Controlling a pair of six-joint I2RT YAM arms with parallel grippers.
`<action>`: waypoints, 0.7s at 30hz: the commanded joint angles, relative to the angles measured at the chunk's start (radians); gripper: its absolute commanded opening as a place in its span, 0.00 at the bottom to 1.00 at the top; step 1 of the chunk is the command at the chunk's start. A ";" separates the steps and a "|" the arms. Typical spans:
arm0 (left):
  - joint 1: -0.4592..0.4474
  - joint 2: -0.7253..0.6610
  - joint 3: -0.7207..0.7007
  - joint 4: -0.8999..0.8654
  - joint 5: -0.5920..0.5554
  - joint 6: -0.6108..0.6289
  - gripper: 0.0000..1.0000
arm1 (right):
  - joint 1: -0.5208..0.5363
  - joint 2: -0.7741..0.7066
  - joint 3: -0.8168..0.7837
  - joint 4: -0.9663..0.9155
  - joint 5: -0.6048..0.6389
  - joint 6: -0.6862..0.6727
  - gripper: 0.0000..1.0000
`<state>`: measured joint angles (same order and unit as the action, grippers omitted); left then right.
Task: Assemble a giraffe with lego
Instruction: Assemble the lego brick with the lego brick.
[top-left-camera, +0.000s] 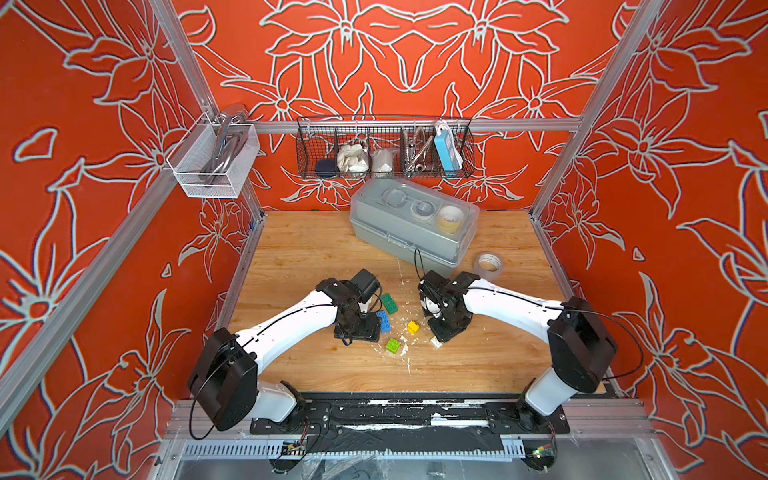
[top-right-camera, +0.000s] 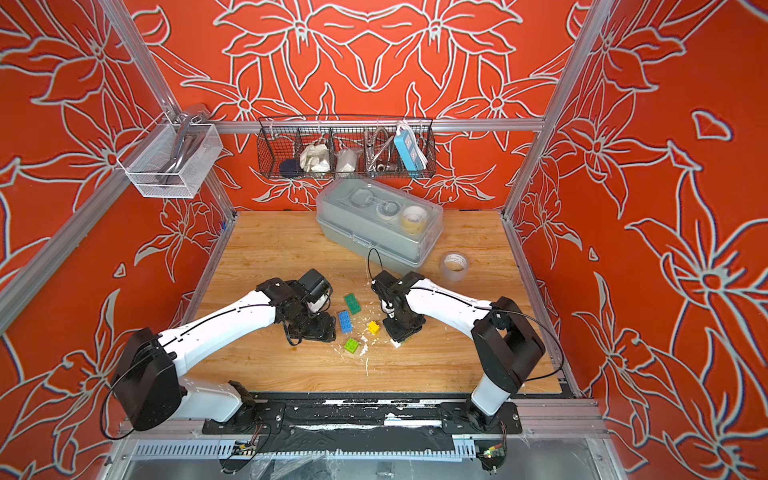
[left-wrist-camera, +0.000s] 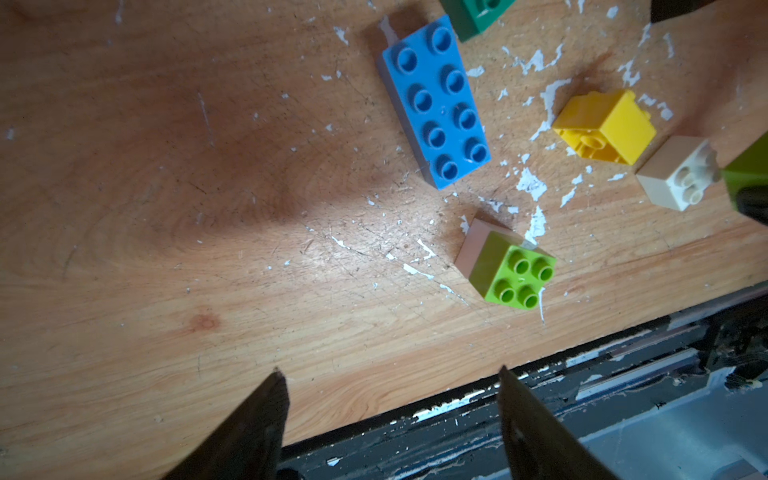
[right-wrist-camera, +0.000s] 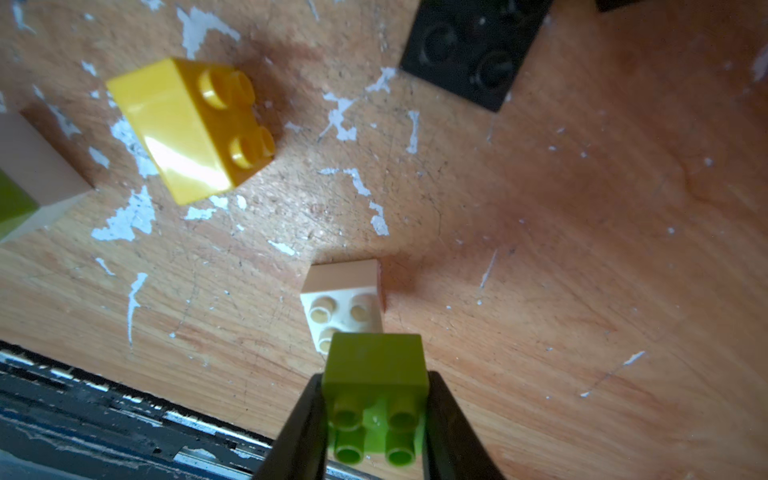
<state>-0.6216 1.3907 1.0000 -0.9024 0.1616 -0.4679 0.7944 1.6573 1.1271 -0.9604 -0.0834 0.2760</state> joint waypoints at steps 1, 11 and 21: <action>0.006 -0.014 -0.011 -0.004 0.009 0.006 0.78 | 0.019 0.030 0.042 -0.008 -0.016 -0.032 0.08; 0.006 -0.016 -0.006 -0.009 0.003 0.009 0.78 | 0.033 0.076 0.036 0.008 -0.027 -0.030 0.09; 0.006 -0.004 0.002 -0.012 0.006 0.017 0.78 | 0.033 0.067 0.047 -0.026 -0.009 -0.024 0.08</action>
<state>-0.6216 1.3899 1.0000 -0.9028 0.1623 -0.4671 0.8215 1.7218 1.1545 -0.9535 -0.1051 0.2501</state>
